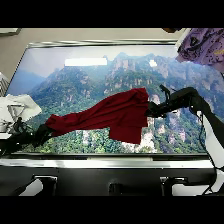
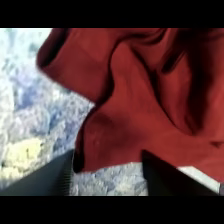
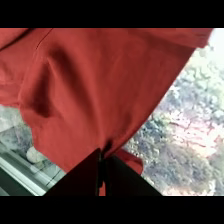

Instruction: Fold the clothes and pants, and hang the long-sleeved shirts on hangers.

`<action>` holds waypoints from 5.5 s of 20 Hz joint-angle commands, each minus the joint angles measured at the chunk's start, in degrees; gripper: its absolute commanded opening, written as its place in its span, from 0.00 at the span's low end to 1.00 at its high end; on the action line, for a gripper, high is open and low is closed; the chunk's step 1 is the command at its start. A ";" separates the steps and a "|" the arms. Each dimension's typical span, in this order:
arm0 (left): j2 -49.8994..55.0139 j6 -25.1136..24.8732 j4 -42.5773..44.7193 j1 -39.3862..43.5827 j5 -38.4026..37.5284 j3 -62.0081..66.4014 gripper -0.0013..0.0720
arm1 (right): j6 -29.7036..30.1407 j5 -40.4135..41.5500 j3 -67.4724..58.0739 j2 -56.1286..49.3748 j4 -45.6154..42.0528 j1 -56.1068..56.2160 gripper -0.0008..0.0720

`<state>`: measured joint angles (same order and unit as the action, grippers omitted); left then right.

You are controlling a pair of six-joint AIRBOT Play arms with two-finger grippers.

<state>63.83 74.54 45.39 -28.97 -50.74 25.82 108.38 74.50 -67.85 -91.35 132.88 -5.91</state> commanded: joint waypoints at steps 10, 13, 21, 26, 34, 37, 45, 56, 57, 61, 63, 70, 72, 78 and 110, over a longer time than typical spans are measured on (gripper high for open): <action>2.56 -1.03 -6.14 6.69 -6.80 22.16 0.04 | -0.96 -6.10 -13.09 9.77 0.76 0.04 0.05; 0.79 2.75 -5.86 6.91 -10.40 42.36 0.04 | -2.69 -6.45 -28.63 13.18 -2.25 0.04 0.05; -11.43 17.99 14.03 6.91 -22.60 79.56 0.04 | -7.96 -1.66 -47.65 32.74 -12.96 0.04 0.05; -23.06 25.77 27.74 6.91 -29.09 79.41 0.04 | -10.99 2.49 -47.65 42.82 -14.73 0.04 0.05; -15.06 19.04 18.45 7.76 -31.21 61.22 0.04 | -22.84 11.96 -47.58 21.73 -11.30 0.07 0.05; -7.23 17.35 18.49 11.56 -21.81 46.62 0.04 | -24.63 16.98 -47.58 5.90 -8.70 0.55 0.05; 23.19 17.57 13.94 20.87 0.96 36.44 0.04 | -22.95 -5.03 -47.60 -28.17 -8.81 8.66 0.05; 18.10 15.32 11.61 13.53 -9.92 38.71 0.85 | -13.62 1.53 -47.65 -17.46 -10.45 -6.16 0.67; 15.39 15.39 12.22 12.48 -10.38 37.86 0.85 | -13.75 2.51 -47.60 -17.57 -10.03 -8.68 0.67; 5.11 15.43 12.17 9.66 -10.38 31.10 0.85 | -14.47 6.49 -47.58 -23.23 -6.34 -12.00 0.67; 1.92 15.45 11.37 9.68 -10.36 27.67 0.85 | -14.40 6.62 -47.58 -26.91 -2.60 -11.63 0.67; -0.76 17.42 10.03 9.77 -10.69 24.00 0.85 | -13.14 1.51 -47.58 -34.47 -1.03 -6.78 0.66; -0.74 17.62 9.81 9.77 -11.02 23.91 0.85 | -13.20 -1.55 -47.58 -35.23 -1.05 -5.18 0.64; -0.81 19.43 8.92 10.27 -11.41 21.29 0.85 | -14.27 -5.46 -47.60 -34.27 -1.33 -3.50 0.05; -4.22 16.96 1.42 34.12 -4.07 43.08 0.04 | -23.56 -5.25 -47.65 6.93 -21.59 -4.90 0.05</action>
<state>62.54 92.60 39.22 13.45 -45.52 52.86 85.62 74.98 -115.44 -93.78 117.05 -10.79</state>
